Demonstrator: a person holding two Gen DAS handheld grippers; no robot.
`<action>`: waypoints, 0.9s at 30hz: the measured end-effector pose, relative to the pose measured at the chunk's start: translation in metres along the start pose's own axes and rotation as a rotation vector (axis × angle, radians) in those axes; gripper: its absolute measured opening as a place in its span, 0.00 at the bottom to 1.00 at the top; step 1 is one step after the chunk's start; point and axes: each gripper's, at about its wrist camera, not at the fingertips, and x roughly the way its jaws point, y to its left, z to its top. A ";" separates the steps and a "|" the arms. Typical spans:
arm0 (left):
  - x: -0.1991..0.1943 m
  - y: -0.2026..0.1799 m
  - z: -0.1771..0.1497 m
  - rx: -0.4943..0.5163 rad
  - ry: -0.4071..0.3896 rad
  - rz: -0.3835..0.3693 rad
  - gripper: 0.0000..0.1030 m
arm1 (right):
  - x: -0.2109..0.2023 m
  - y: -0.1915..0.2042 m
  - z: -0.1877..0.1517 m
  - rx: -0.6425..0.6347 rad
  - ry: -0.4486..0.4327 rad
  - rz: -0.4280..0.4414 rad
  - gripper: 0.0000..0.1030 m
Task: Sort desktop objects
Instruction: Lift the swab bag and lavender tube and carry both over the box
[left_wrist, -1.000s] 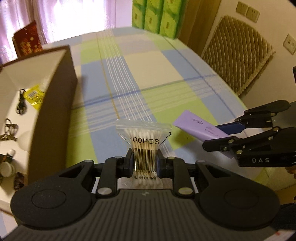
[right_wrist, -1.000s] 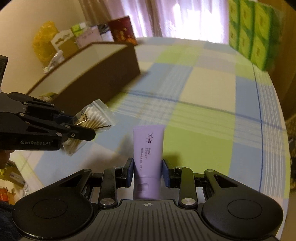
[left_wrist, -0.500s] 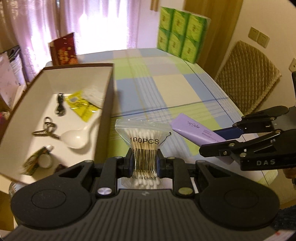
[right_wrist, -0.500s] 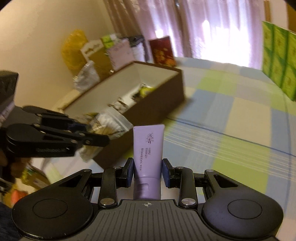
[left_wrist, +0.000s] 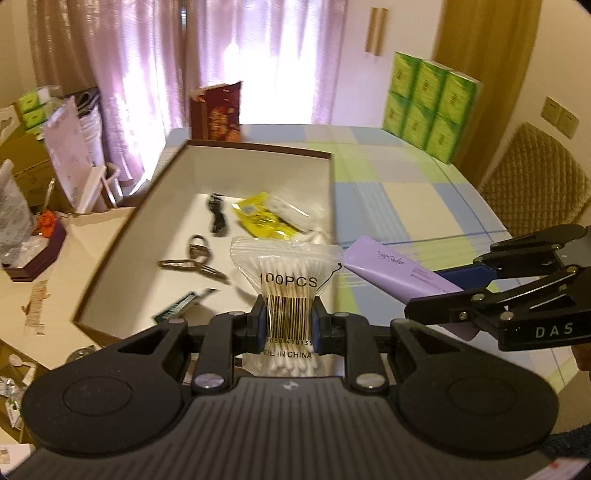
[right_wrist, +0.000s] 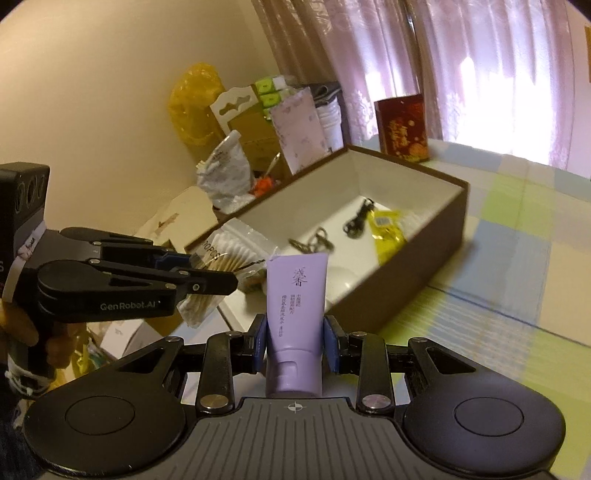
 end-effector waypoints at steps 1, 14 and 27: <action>0.000 0.007 0.001 -0.002 -0.003 0.008 0.18 | 0.005 0.004 0.004 -0.001 -0.006 -0.004 0.28; 0.036 0.078 0.025 0.031 0.000 0.040 0.18 | 0.077 0.022 0.036 -0.008 0.017 -0.135 0.28; 0.079 0.103 0.031 0.071 0.064 -0.008 0.18 | 0.149 0.022 0.032 -0.137 0.171 -0.208 0.28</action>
